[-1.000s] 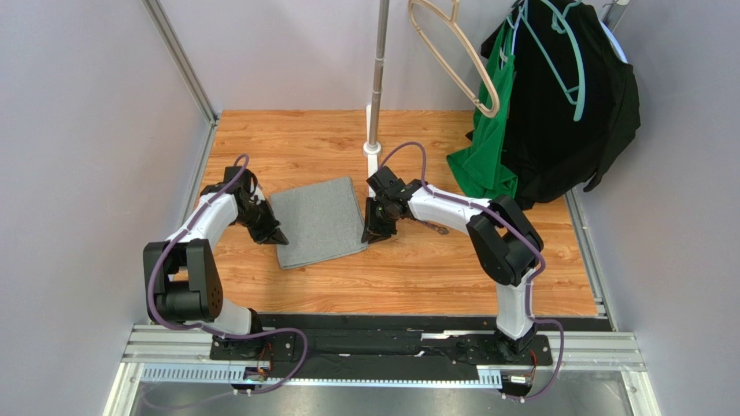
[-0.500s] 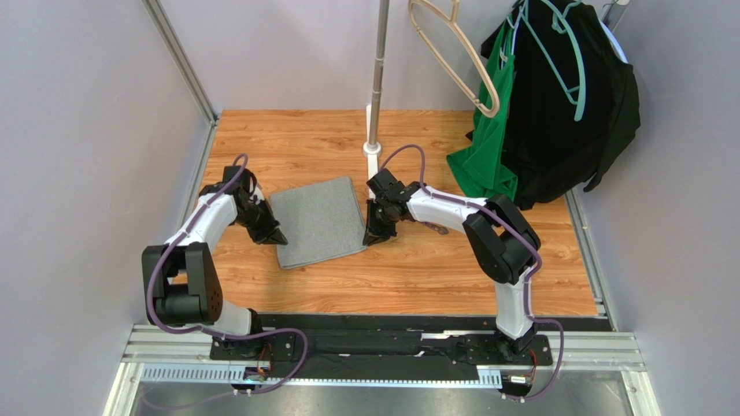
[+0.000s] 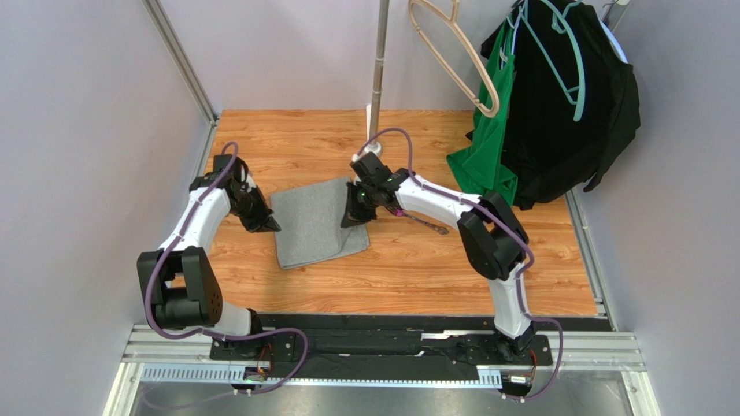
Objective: Fold the napkin into a case and place the utensils inside
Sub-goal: Pick up the top corner of the square-folded napkin from the center of the board, then fold the top corner of the square-folded napkin at the center of the board.
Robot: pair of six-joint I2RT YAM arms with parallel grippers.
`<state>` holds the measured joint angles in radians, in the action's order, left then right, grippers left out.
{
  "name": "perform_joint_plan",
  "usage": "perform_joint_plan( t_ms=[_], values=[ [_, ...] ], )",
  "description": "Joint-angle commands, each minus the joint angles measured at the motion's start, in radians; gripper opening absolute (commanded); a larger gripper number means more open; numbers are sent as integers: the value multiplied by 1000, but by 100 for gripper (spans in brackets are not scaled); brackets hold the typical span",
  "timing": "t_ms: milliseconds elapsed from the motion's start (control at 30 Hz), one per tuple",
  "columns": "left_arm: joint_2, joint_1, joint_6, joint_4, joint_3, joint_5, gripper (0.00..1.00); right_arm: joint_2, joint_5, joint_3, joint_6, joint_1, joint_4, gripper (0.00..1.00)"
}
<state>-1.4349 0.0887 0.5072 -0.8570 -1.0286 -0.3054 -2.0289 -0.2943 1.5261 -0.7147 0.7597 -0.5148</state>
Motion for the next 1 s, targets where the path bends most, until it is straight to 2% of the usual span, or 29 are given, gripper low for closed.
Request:
perform_joint_plan(
  t_ms=[0,267,633,967],
  values=[
    [-13,36,-12,-7,-97,-21,10,-146,-97,214,29,15,79,0],
    [-104,45,-7,7,-149,-47,10,-387,-206,537,9,15,165,0],
    [-96,55,-10,42,-80,3,10,-490,-243,589,-110,12,447,0],
    [-55,69,21,82,-31,55,10,-631,-267,724,-221,15,598,0]
  ],
)
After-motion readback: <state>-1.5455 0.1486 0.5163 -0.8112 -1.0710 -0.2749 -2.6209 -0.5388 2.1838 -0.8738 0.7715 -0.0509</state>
